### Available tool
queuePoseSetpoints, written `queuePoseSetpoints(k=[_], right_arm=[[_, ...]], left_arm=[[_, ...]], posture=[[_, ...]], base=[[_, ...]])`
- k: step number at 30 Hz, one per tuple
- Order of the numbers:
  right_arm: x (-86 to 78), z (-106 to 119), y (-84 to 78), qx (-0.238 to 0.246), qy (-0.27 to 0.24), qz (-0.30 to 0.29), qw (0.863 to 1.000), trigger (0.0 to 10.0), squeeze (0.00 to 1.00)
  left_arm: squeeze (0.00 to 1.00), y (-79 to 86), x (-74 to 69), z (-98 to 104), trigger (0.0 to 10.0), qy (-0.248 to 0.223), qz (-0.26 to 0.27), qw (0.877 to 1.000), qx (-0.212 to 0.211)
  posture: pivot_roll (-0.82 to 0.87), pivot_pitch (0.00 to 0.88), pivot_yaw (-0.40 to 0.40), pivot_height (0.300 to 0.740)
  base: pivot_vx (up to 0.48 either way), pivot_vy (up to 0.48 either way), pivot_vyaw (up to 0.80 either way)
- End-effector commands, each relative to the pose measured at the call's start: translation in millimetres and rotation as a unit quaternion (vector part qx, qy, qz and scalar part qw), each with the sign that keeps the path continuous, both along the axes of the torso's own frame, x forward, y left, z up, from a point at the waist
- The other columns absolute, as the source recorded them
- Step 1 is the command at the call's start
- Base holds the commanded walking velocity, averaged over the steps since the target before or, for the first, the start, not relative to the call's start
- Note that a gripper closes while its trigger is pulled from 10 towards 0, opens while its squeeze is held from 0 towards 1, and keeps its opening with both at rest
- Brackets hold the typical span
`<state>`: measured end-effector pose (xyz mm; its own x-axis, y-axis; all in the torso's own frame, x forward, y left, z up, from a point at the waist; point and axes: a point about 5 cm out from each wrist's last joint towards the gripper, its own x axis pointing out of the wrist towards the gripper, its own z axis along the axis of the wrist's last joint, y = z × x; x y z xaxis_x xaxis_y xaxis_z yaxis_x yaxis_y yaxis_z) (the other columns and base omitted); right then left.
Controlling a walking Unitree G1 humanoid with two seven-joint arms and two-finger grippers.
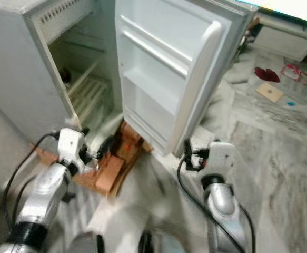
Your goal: Restocking fridge
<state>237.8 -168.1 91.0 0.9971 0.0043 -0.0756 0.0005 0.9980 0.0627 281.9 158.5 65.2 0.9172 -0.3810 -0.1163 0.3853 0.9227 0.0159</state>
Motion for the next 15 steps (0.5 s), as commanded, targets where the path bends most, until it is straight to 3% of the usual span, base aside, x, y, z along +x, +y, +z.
queuePoseSetpoints(k=[1,11,15], right_arm=[[0.4,-1.9,-8.0,-0.009,0.003,-0.015,1.0,10.0,0.0],[2.3,-2.9,-5.8,-0.006,0.002,-0.013,1.0,10.0,0.0],[2.3,-3.3,-4.9,-0.005,0.001,-0.014,1.0,10.0,0.0]], left_arm=[[0.0,-10.7,2.7,6.6,10.0,-0.011,-0.018,1.0,-0.004],[0.0,-14.0,1.1,6.4,10.0,-0.012,-0.025,1.0,0.0],[0.0,-17.1,3.3,7.4,10.0,-0.012,-0.028,1.0,0.004]], posture=[[-0.03,0.103,-0.048,0.74],[-0.02,0.105,-0.049,0.74],[-0.03,0.104,-0.045,0.74]], base=[[0.259,-0.401,0.0],[0.31,-0.36,0.0],[0.459,-0.061,0.0]])
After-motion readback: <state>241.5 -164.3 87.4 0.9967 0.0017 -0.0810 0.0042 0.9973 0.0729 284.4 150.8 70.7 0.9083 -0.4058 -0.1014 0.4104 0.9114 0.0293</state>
